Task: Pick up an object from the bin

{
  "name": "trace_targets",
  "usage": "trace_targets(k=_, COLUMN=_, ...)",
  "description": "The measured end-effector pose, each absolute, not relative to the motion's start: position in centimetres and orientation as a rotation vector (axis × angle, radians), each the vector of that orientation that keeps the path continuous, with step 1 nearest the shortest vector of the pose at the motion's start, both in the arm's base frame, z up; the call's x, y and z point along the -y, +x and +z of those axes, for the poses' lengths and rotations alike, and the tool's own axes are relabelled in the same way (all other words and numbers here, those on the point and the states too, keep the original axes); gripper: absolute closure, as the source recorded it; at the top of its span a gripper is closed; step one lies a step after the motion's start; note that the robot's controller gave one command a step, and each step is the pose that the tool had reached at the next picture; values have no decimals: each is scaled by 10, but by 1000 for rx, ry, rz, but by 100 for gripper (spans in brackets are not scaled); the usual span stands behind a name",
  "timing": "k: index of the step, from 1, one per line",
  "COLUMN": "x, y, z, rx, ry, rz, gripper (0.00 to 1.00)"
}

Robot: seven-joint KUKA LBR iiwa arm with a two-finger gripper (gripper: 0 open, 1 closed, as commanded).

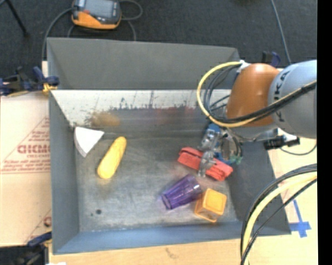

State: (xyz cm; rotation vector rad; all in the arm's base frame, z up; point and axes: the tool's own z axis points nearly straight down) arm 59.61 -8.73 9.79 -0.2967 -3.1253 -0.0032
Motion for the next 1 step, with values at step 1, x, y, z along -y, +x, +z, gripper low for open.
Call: trace_targets(k=1, x=88, y=597, z=114, rx=3129, ry=-296, rz=-2, gripper=100)
